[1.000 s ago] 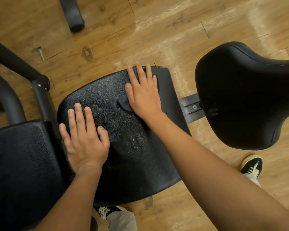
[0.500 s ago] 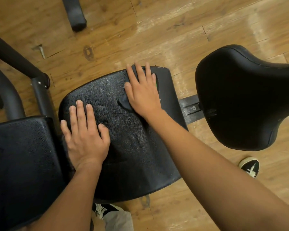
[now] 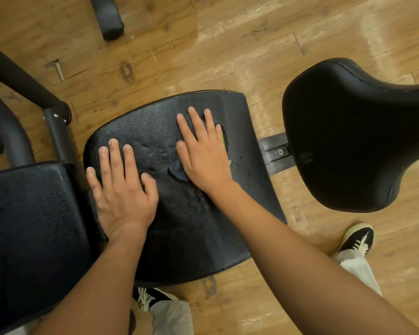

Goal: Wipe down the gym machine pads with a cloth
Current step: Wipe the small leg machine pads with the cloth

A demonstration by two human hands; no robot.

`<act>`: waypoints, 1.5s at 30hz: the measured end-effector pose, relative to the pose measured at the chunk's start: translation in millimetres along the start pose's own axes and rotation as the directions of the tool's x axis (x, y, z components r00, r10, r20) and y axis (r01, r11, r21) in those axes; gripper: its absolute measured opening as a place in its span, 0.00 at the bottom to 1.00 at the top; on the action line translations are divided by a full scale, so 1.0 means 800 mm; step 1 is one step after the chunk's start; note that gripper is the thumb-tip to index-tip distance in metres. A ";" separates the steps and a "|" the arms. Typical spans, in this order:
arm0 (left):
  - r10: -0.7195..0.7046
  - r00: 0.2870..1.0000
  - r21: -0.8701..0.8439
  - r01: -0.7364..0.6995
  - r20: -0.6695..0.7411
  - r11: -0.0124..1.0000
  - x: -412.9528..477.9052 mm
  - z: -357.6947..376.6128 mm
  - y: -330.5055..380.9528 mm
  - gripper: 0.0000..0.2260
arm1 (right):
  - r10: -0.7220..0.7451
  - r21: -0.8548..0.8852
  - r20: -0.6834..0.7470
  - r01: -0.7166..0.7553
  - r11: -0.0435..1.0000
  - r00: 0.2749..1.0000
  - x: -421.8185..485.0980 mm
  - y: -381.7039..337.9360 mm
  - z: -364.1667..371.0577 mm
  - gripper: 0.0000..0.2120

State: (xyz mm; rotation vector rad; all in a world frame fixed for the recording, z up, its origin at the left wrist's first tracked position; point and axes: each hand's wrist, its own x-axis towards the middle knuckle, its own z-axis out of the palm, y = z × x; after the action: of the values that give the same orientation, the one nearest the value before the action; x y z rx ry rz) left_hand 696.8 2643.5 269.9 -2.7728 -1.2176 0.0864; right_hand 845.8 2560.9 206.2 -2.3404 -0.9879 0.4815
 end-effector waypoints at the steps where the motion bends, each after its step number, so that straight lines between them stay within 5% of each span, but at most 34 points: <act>1: 0.001 1.000 -0.002 -0.001 0.002 1.000 0.000 0.000 0.000 0.30 | -0.002 0.005 0.005 0.002 1.000 1.000 0.017 0.000 -0.003 0.27; 5: 0.001 1.000 0.001 -0.001 0.000 1.000 0.002 -0.002 0.001 0.30 | 0.018 0.014 0.006 -0.018 1.000 1.000 0.046 -0.002 -0.004 0.28; 13: -0.003 1.000 -0.011 0.003 0.006 1.000 -0.001 -0.004 0.002 0.30 | 0.009 0.004 0.062 -0.009 1.000 0.998 -0.089 -0.002 0.002 0.27; 22: -0.006 1.000 -0.008 0.006 0.001 1.000 0.001 -0.004 0.002 0.30 | 0.053 0.027 0.031 -0.054 0.998 0.998 0.008 -0.001 -0.006 0.27; 30: -0.006 1.000 -0.021 0.005 -0.019 1.000 0.001 -0.002 0.003 0.30 | 0.008 -0.004 0.110 -0.008 1.000 0.994 -0.120 0.014 -0.005 0.27; 38: 0.010 1.000 0.011 -0.010 0.000 1.000 -0.001 -0.002 -0.001 0.30 | 0.078 0.014 0.086 -0.080 0.997 0.993 -0.057 0.004 -0.006 0.27; 45: 0.001 1.000 -0.004 -0.001 -0.011 1.000 0.000 -0.002 0.003 0.30 | 0.034 -0.039 0.144 -0.029 0.999 0.989 -0.158 0.010 -0.004 0.27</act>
State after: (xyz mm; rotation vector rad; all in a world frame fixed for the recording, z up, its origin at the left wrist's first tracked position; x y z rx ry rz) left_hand 698.6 2641.8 271.4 -2.7737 -1.2153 0.0683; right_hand 767.6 2461.9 217.9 -2.3842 -1.0346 0.6590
